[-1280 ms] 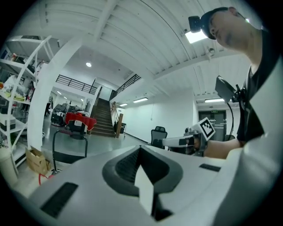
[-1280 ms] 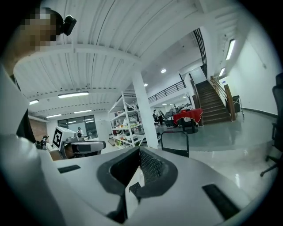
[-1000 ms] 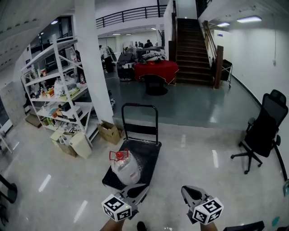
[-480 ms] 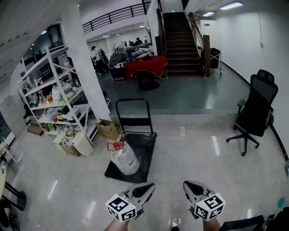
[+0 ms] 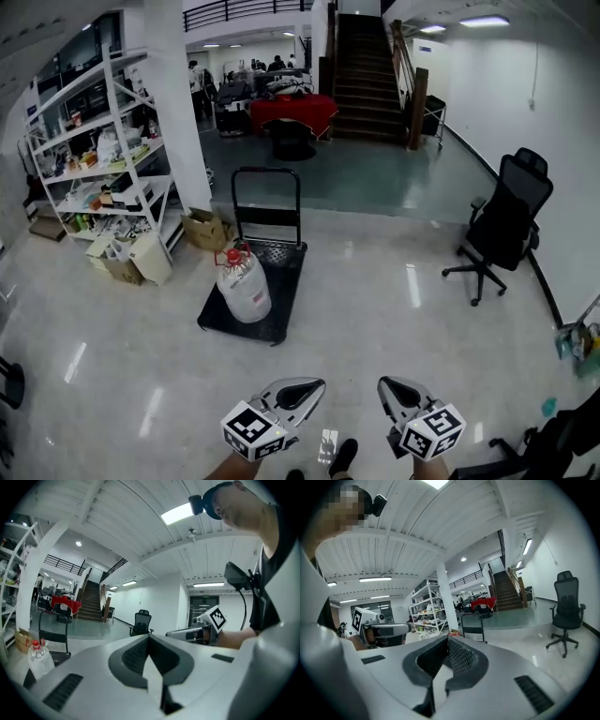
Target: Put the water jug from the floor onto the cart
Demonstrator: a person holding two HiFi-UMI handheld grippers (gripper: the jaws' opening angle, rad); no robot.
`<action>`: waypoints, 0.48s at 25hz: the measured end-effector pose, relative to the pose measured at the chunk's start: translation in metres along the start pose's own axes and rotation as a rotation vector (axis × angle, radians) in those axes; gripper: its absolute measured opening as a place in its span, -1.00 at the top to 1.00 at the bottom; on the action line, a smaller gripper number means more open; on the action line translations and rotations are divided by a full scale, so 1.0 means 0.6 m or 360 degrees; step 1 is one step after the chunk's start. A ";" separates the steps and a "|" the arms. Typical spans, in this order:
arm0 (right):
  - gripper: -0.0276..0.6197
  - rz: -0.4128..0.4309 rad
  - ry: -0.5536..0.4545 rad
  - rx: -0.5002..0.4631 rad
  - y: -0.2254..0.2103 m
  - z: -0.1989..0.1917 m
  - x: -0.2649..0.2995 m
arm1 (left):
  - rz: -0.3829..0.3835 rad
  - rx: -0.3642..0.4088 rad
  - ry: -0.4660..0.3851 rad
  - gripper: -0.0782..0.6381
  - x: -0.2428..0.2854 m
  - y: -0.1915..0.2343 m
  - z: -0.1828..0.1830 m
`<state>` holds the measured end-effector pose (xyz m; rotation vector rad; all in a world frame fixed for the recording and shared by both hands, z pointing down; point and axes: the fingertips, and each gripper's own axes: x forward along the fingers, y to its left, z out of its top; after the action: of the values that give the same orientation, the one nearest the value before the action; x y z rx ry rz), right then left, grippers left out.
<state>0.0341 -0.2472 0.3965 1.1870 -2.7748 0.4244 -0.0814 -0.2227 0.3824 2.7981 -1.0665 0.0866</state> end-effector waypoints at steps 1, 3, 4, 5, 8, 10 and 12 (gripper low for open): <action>0.91 0.0003 0.0019 0.0000 0.021 -0.010 -0.015 | -0.0009 -0.0022 0.0006 0.78 -0.016 -0.015 -0.009; 0.91 0.0006 0.0040 -0.0019 0.055 -0.020 -0.050 | -0.0022 -0.0061 0.0012 0.78 -0.038 -0.046 -0.023; 0.91 0.0001 0.0042 -0.0032 0.066 -0.022 -0.069 | -0.0023 -0.0079 0.0010 0.78 -0.045 -0.062 -0.026; 0.91 -0.0006 0.0040 -0.0041 0.075 -0.024 -0.090 | -0.0025 -0.0093 0.0006 0.78 -0.050 -0.078 -0.027; 0.91 -0.0022 0.0019 -0.0037 0.092 -0.031 -0.154 | -0.0044 -0.0076 -0.0003 0.78 -0.060 -0.139 -0.020; 0.91 -0.0032 -0.0016 -0.0035 0.093 -0.037 -0.199 | -0.0064 -0.0028 -0.0007 0.78 -0.062 -0.186 -0.012; 0.91 -0.0029 -0.0054 -0.0024 0.089 -0.041 -0.248 | -0.0088 0.0016 0.0000 0.78 -0.058 -0.239 -0.006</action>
<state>0.0982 -0.1017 0.3798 1.2267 -2.7881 0.3842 -0.0119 -0.0933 0.3655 2.8340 -0.9906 0.0862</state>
